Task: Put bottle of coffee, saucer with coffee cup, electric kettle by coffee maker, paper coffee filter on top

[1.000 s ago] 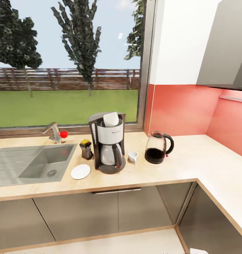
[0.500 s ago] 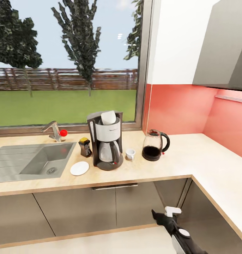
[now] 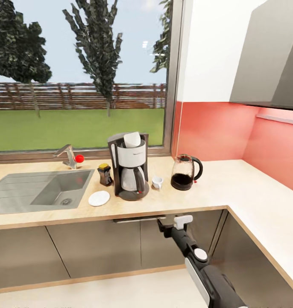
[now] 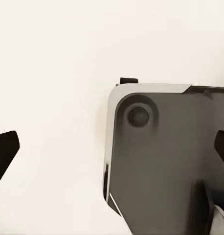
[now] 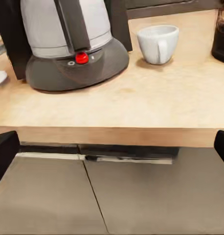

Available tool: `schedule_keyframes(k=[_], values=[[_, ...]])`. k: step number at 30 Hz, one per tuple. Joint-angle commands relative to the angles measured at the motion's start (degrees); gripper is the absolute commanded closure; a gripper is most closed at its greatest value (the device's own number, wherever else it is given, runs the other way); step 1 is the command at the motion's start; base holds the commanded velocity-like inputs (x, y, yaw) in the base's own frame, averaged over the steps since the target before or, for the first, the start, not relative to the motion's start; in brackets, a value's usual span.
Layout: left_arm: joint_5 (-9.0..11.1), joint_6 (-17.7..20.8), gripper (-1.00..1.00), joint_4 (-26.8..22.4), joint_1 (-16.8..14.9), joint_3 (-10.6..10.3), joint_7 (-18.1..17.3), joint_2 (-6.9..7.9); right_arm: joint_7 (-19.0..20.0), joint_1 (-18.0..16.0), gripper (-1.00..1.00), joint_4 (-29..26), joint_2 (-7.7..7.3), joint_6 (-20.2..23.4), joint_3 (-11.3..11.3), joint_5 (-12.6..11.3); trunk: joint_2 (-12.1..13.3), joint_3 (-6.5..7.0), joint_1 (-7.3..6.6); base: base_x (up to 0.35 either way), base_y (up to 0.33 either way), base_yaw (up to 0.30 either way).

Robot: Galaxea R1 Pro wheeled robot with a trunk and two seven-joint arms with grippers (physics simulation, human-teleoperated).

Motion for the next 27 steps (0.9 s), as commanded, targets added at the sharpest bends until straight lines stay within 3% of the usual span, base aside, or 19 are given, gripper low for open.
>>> schedule_keyframes(k=[1,6,8,11,12,15,21,27], values=[[0.52,-0.16,-1.00,0.06,-0.05,-0.06,-0.20,0.01,0.24,-0.05,-1.00,-0.32,-0.02,-0.20,0.87,-0.61,-0.13,-0.13,0.03,-0.031,0.000,0.000],[0.52,-0.17,-1.00,0.06,-0.05,-0.13,-0.20,-0.10,0.14,-0.05,-1.00,-6.03,0.14,1.62,7.73,-0.62,-0.13,-0.13,0.03,-0.011,0.000,0.000],[0.44,-0.18,-1.00,0.06,-0.05,-0.16,-0.20,-0.16,-0.01,-0.05,-1.00,-14.49,0.47,9.33,9.91,-0.69,-0.13,-0.13,0.03,-0.002,0.000,0.000],[0.25,-0.18,-1.00,0.06,-0.05,-0.22,-0.20,-0.16,-0.05,-0.05,-1.00,-22.90,1.65,18.36,10.50,-0.77,-0.13,-0.13,0.03,0.000,0.000,0.000],[0.23,-0.16,-1.00,0.06,-0.05,-0.22,-0.20,-0.14,-0.05,-0.05,-1.00,-23.97,1.98,19.43,10.54,-0.77,-0.13,-0.13,0.03,0.000,0.000,0.000],[0.15,-0.16,-1.00,0.06,-0.05,-0.19,-0.20,-0.10,-0.01,-0.05,-1.00,-28.27,4.83,23.40,10.54,-0.79,-0.13,-0.13,0.03,0.000,0.000,0.000],[0.79,-0.37,-1.00,-0.64,0.04,-0.06,0.06,-0.45,-0.06,-0.14,-1.00,-29.33,6.92,24.26,10.27,-0.79,-0.12,-0.13,0.03,0.000,0.000,0.000],[0.92,-0.37,-1.00,-0.64,0.04,-0.06,0.06,-0.36,-0.07,-0.14,-1.00,-29.31,5.99,24.25,10.33,-0.93,-0.12,-0.13,0.03,0.000,0.000,0.000]])
